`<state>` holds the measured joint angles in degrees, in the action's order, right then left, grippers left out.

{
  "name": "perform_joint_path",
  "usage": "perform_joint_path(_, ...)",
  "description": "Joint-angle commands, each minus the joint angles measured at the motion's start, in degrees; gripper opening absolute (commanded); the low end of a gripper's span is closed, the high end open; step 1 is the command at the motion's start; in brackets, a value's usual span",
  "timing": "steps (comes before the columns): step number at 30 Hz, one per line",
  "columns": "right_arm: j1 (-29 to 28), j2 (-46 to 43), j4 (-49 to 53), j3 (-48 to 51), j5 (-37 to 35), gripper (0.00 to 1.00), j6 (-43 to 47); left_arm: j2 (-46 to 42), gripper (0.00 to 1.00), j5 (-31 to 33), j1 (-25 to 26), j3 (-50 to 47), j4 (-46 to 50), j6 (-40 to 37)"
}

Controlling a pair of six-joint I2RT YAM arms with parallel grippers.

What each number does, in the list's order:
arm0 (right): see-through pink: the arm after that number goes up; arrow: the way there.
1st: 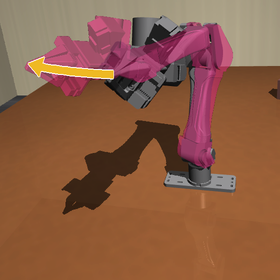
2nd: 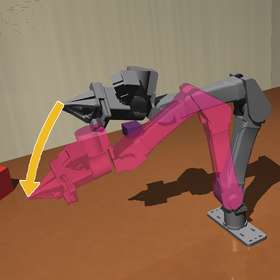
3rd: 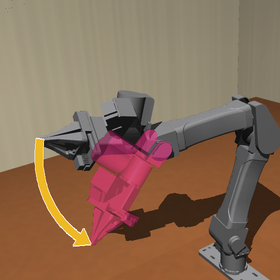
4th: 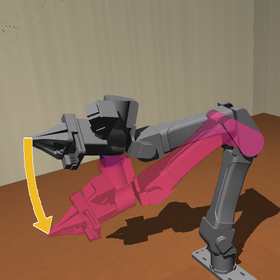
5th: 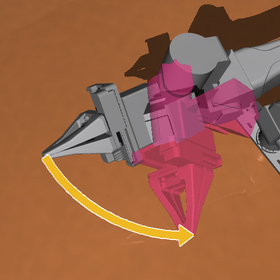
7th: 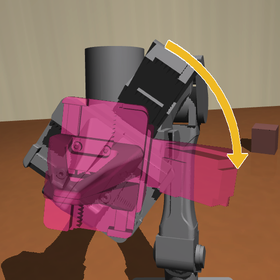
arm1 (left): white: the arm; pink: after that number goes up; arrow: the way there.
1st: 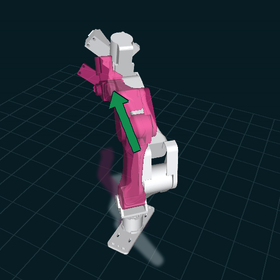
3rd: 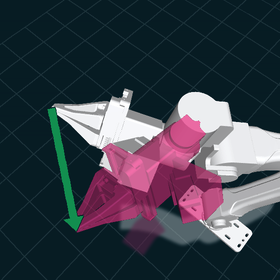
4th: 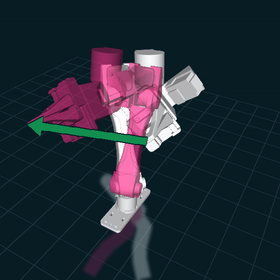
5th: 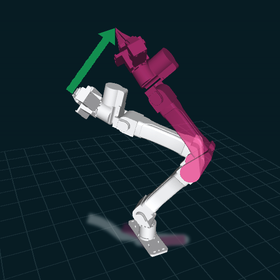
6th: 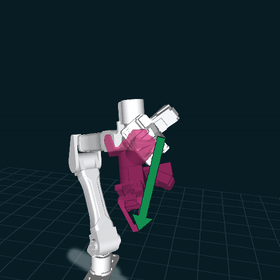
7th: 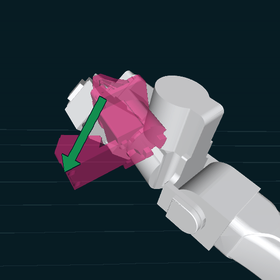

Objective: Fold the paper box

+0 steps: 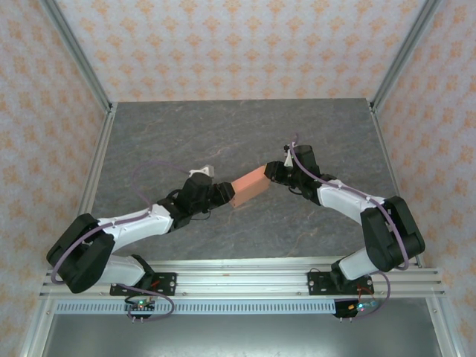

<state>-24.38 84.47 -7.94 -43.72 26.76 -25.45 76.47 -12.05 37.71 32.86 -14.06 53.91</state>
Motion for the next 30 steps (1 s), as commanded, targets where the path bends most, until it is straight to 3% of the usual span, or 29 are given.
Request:
perform_joint_path(1, -0.77, 0.52, 7.44, 1.38, -1.89, 0.24, 0.36, 1.73, 0.35, 0.30, -0.54, -3.45, -0.52, 1.67)
perform_joint_path(9, -0.76, -0.38, 3.88, 4.88, -0.98, 0.22, -2.62, 3.26, 0.29, 0.96, -2.56, -6.03, -3.85, 2.16)
perform_joint_path(18, -1.93, -5.06, -3.28, 8.13, -1.20, 0.21, -12.08, 8.52, 0.29, -2.94, -8.84, 2.55, -0.42, -6.38)
perform_joint_path(30, -1.92, -4.93, 4.45, 5.93, -0.43, 0.26, -5.71, 9.17, 0.29, -6.58, -9.41, 4.76, 2.11, -11.40)
